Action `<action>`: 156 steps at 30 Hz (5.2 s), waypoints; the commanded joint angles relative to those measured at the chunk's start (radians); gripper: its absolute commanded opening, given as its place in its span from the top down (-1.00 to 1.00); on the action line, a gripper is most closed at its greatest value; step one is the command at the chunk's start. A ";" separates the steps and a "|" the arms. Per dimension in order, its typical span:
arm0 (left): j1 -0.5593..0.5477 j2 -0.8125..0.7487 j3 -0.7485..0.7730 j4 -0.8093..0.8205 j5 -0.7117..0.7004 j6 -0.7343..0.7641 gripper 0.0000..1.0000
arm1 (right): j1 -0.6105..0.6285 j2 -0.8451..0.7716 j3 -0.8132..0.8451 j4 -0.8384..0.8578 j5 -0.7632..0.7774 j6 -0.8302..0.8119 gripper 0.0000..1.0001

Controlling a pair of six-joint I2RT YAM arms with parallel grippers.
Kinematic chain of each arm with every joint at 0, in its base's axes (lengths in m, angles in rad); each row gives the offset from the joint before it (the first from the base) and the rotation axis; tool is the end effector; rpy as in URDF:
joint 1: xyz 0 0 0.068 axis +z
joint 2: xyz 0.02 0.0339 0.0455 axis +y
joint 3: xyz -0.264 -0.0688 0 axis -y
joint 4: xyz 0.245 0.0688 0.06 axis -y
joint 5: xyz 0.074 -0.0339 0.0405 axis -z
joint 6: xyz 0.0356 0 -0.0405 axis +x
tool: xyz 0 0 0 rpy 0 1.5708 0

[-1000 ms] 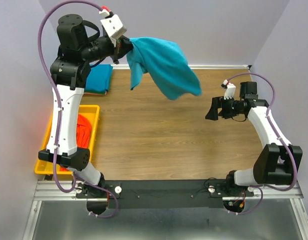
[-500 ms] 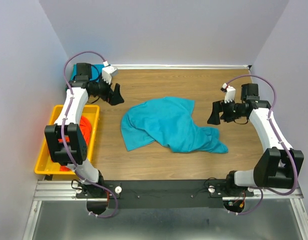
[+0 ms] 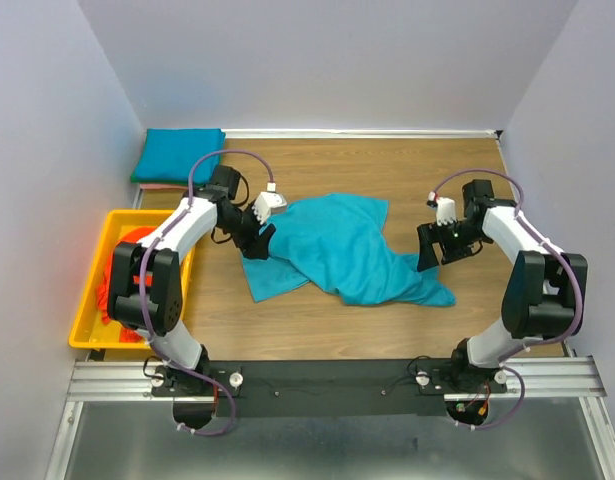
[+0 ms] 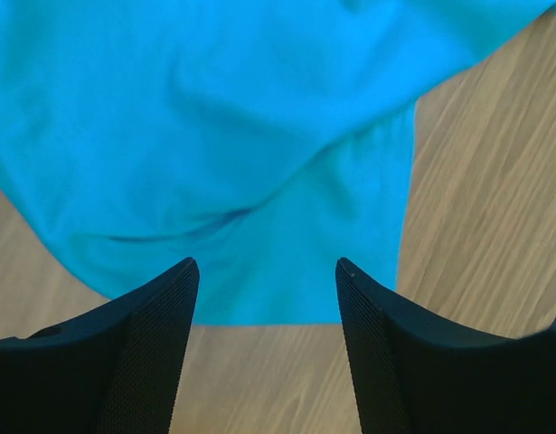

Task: Fold and stack the t-shirts
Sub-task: Move the tshirt to the center of the board, then flatten the tshirt out

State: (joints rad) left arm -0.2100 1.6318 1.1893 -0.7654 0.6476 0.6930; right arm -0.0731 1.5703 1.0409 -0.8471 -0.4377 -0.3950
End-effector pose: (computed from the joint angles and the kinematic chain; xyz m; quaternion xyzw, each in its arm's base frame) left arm 0.3080 -0.0876 0.2306 0.4585 0.8140 -0.2630 0.2410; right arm 0.2825 -0.0056 0.2013 -0.1765 0.9556 0.1882 0.1422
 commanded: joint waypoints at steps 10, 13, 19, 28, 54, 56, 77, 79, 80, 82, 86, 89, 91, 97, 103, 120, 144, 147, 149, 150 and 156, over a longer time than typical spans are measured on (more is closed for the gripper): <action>-0.068 0.117 -0.145 0.075 -0.354 0.017 -0.05 | 0.007 0.115 -0.064 0.057 0.215 -0.039 -0.64; -0.066 0.144 -0.164 0.080 -0.426 0.019 0.29 | 0.007 0.123 -0.088 0.075 0.232 -0.042 -0.39; -0.065 0.142 -0.256 0.039 -0.525 0.104 1.00 | 0.006 0.093 -0.078 0.075 0.255 -0.041 0.05; -0.063 -0.024 -0.284 -0.176 -0.563 0.330 1.00 | 0.004 -0.004 -0.039 0.036 0.277 -0.079 0.46; -0.207 0.712 1.129 0.036 -0.078 -0.176 -0.14 | -0.007 -0.105 0.005 -0.161 0.209 -0.122 0.75; -0.242 0.732 1.098 0.127 -0.078 -0.205 -0.17 | -0.007 -0.107 0.004 -0.167 0.198 -0.117 0.77; -0.419 0.985 1.205 0.219 -0.350 -0.239 -0.40 | -0.007 -0.105 -0.061 -0.182 0.162 -0.125 0.80; -0.419 1.000 1.216 0.190 -0.342 -0.228 -0.39 | -0.007 -0.105 -0.056 -0.182 0.160 -0.123 0.80; -0.419 1.004 1.215 0.184 -0.315 -0.227 -0.39 | -0.007 -0.104 -0.053 -0.181 0.159 -0.123 0.80; -0.420 1.013 1.210 0.167 -0.277 -0.227 -0.39 | -0.007 -0.101 -0.051 -0.181 0.159 -0.125 0.79; -0.434 1.043 1.218 0.140 -0.255 -0.220 -0.37 | -0.007 -0.093 -0.045 -0.181 0.163 -0.127 0.79; -0.442 1.069 1.218 0.103 -0.278 -0.216 -0.30 | -0.007 -0.092 -0.041 -0.181 0.162 -0.128 0.78; -0.442 1.070 1.230 0.104 -0.289 -0.220 0.04 | -0.007 -0.089 -0.041 -0.181 0.159 -0.134 0.74; -0.437 1.036 1.215 0.017 -0.250 -0.201 1.00 | -0.007 -0.076 -0.028 -0.172 0.142 -0.151 0.70; -0.319 0.823 1.126 0.023 -0.120 -0.251 1.00 | -0.007 -0.040 0.034 -0.165 0.074 -0.154 0.51; -0.066 0.332 0.945 -0.103 0.130 -0.044 1.00 | -0.089 0.056 0.180 -0.113 -0.022 -0.125 -0.36; -0.367 0.893 1.149 0.146 -0.324 -0.356 -0.50 | -0.105 0.068 0.151 -0.113 0.005 -0.068 -0.97; -0.365 0.921 1.144 0.166 -0.333 -0.349 -0.52 | -0.105 0.065 0.145 -0.113 0.013 -0.067 -0.98; -0.365 0.944 1.159 0.172 -0.315 -0.358 -0.53 | -0.105 0.062 0.145 -0.113 0.020 -0.065 -0.98; -0.365 0.951 1.168 0.170 -0.306 -0.365 -0.53 | -0.105 0.063 0.145 -0.113 0.025 -0.067 -0.98; -0.382 0.982 1.169 0.160 -0.253 -0.363 -0.53 | -0.105 0.062 0.150 -0.113 0.053 -0.070 -0.99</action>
State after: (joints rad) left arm -0.5720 2.5874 2.3352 -0.6178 0.3641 0.3374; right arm -0.1741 1.6581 1.1931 -0.9657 -0.4229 -0.4709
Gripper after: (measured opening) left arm 0.764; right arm 0.988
